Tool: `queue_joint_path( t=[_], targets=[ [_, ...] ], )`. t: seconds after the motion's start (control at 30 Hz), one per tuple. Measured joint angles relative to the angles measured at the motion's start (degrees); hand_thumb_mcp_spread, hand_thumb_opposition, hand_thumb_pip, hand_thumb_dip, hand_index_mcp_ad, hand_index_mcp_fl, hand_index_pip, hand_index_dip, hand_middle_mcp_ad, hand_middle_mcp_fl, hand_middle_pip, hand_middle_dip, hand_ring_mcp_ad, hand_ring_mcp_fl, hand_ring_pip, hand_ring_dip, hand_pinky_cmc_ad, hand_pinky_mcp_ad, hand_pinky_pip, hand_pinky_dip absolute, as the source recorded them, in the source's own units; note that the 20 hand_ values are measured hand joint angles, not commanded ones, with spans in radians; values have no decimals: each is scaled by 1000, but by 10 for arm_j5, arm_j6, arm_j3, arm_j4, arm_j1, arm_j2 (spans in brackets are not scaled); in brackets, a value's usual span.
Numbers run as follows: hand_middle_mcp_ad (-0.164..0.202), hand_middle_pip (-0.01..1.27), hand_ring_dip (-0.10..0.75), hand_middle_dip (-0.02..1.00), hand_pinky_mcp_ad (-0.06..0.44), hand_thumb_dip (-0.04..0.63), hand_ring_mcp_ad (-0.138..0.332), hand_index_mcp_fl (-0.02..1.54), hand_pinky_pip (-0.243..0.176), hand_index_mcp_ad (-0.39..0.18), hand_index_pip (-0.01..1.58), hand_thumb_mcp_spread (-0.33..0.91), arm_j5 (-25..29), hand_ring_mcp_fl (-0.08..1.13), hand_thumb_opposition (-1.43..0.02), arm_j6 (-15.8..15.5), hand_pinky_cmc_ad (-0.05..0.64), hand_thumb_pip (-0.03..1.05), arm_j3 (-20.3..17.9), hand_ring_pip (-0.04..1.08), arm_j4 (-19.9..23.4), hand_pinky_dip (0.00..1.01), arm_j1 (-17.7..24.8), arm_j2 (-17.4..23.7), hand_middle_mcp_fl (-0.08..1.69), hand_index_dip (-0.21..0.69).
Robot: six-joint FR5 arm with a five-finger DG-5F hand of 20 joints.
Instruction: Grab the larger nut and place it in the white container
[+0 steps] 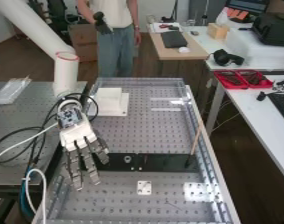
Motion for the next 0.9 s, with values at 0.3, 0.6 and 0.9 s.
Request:
queue_joint_path(
  t=[0.3,0.6,0.9],
  targets=[
    [61,138,154,237,312,269,180,9,-110,-103,1555,346,-2,3,-892,18,380,730,10,124,-24,618,-1,-9,5,159],
    [61,138,154,237,312,269,178,91,-106,-103,1555,344,0,3,-892,0,380,730,8,124,-7,621,-3,-7,5,159],
    [61,138,150,237,312,269,178,120,-106,-103,1557,347,0,2,-892,-7,380,730,7,152,-1,634,-4,-7,2,159]
  ],
)
